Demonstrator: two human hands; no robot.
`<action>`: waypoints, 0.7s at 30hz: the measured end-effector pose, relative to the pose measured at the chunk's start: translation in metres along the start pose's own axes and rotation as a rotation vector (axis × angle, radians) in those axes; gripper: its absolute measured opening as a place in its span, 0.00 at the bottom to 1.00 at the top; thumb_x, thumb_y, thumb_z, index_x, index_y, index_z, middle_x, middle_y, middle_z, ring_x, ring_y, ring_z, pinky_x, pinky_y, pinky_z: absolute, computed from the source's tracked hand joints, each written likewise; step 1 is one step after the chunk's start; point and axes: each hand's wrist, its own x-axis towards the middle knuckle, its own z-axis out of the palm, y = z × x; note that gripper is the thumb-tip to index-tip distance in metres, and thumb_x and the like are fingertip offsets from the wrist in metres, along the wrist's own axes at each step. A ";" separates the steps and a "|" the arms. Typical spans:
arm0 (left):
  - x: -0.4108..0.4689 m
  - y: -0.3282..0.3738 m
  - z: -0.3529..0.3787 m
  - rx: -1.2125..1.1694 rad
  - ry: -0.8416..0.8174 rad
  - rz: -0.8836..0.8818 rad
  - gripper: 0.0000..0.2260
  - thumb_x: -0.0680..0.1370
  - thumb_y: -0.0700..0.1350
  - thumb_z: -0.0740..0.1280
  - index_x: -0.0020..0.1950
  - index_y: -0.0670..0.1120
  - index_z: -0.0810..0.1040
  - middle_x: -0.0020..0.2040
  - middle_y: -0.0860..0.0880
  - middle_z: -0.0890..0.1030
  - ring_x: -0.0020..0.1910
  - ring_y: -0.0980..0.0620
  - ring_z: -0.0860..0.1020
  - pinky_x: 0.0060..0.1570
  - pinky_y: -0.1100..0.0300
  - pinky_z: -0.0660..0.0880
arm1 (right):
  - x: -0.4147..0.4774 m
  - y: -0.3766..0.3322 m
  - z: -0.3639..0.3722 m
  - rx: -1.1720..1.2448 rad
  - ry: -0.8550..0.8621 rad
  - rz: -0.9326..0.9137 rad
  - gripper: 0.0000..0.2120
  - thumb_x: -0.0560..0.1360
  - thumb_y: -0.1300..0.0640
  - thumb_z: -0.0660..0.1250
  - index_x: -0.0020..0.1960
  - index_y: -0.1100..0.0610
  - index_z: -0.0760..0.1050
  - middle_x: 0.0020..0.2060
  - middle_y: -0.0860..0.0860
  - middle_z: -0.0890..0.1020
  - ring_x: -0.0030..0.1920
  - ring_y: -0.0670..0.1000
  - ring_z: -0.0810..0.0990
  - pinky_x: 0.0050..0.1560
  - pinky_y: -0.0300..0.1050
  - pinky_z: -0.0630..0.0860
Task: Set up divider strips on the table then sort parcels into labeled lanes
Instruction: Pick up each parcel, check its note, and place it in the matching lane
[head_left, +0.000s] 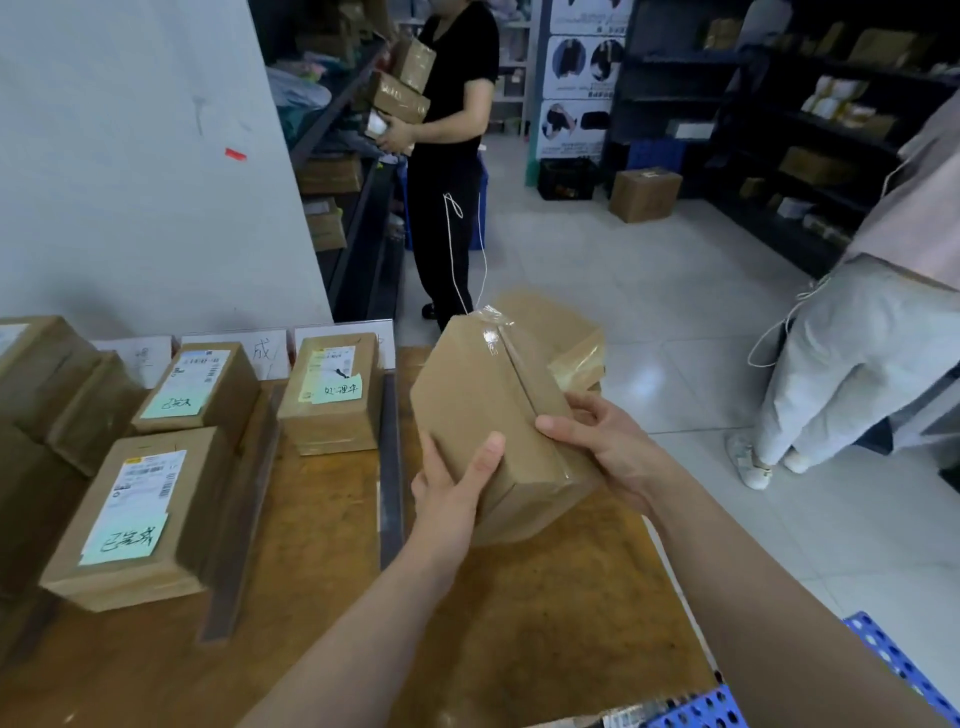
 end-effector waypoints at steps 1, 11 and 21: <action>-0.003 -0.002 0.004 -0.062 -0.045 -0.037 0.59 0.51 0.82 0.66 0.77 0.67 0.47 0.76 0.52 0.61 0.71 0.44 0.65 0.70 0.41 0.65 | -0.007 0.002 -0.005 -0.006 -0.024 -0.012 0.44 0.50 0.45 0.85 0.63 0.54 0.75 0.53 0.52 0.84 0.52 0.53 0.84 0.53 0.50 0.80; -0.018 -0.038 0.025 -0.950 -0.449 -0.279 0.27 0.73 0.64 0.62 0.67 0.53 0.77 0.63 0.39 0.80 0.64 0.37 0.74 0.52 0.38 0.75 | -0.060 0.042 -0.045 0.045 0.015 0.133 0.20 0.76 0.40 0.64 0.63 0.49 0.77 0.52 0.48 0.85 0.52 0.50 0.84 0.53 0.51 0.81; -0.011 -0.048 0.035 -0.646 -0.158 -0.128 0.15 0.83 0.47 0.59 0.68 0.58 0.74 0.60 0.49 0.83 0.56 0.46 0.82 0.45 0.48 0.81 | -0.079 0.048 -0.057 0.111 -0.018 0.110 0.17 0.78 0.42 0.61 0.66 0.41 0.71 0.57 0.47 0.83 0.49 0.50 0.83 0.39 0.44 0.78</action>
